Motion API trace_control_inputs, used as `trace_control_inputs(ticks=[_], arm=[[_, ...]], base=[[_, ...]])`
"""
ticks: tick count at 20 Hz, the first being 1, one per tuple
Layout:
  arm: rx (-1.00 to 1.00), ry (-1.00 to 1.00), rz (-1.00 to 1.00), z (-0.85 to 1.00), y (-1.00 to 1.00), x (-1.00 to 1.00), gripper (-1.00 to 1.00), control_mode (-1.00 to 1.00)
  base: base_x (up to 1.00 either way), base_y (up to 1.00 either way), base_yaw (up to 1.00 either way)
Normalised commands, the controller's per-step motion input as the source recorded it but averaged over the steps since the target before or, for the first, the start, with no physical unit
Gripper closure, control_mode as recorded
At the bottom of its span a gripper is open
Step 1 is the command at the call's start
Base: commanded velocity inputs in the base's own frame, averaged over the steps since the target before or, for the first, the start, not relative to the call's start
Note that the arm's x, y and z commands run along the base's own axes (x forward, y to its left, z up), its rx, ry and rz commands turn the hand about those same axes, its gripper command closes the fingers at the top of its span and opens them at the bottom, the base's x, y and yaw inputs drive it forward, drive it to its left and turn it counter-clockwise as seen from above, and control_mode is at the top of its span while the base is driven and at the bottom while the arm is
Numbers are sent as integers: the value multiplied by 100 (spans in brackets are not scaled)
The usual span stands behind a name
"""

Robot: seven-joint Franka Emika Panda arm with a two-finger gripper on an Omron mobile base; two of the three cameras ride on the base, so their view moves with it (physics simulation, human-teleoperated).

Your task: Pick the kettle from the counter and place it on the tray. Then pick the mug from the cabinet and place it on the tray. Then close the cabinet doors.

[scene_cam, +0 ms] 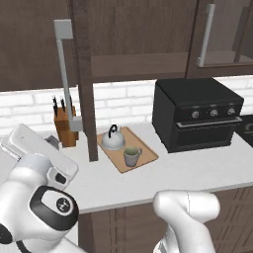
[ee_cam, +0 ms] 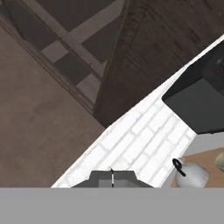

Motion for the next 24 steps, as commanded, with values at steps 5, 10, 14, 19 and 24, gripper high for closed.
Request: trace_control_inputs(ticks=[5, 10, 14, 19, 24], arm=[[0, 1, -4, -5, 1, 43, 100, -100], [0, -1, 0, 0, 0, 0, 100, -100], [1, -9, -4, 20, 0, 12, 100, -100], [1, -2, -24, 32, -22, 50, 100, -100], [0, -1, -43, 26, -59, 44, 100, -100]], base=[[0, 0, 0], [0, 0, 0], [0, 0, 0], [0, 0, 0], [0, 0, 0]])
